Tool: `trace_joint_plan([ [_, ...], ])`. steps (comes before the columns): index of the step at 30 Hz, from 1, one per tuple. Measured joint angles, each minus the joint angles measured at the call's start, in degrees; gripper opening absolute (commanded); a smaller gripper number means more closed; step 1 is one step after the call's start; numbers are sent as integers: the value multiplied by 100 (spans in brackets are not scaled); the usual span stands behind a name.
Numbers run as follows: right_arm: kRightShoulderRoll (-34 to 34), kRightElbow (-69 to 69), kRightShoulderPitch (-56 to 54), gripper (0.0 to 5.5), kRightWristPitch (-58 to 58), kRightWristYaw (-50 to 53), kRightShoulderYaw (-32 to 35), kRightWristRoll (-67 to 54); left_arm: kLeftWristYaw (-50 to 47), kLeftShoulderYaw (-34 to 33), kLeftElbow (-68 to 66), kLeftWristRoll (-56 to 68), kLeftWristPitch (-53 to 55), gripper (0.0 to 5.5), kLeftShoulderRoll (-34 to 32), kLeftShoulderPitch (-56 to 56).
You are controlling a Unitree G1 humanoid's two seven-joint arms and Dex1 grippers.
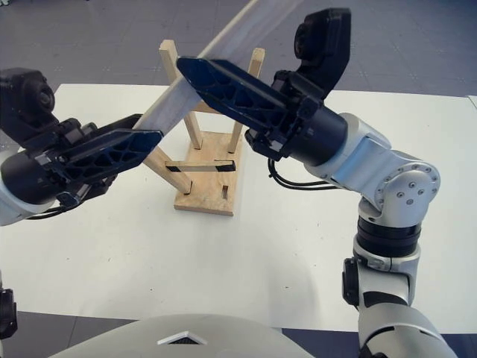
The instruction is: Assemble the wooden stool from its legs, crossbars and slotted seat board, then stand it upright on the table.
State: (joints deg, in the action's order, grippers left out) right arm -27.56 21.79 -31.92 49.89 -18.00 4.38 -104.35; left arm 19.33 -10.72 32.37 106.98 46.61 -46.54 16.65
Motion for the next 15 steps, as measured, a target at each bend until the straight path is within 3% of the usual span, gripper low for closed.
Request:
trace_joint_plan([
  [7,-68,-13,195,203,79,-103,-64,77,191,-336,-76,-187,-185,363,-11,216],
  [15,-602,-185,414,203,115,-526,322,886,1217,-1720,-685,-1007,115,364,-821,-455],
])
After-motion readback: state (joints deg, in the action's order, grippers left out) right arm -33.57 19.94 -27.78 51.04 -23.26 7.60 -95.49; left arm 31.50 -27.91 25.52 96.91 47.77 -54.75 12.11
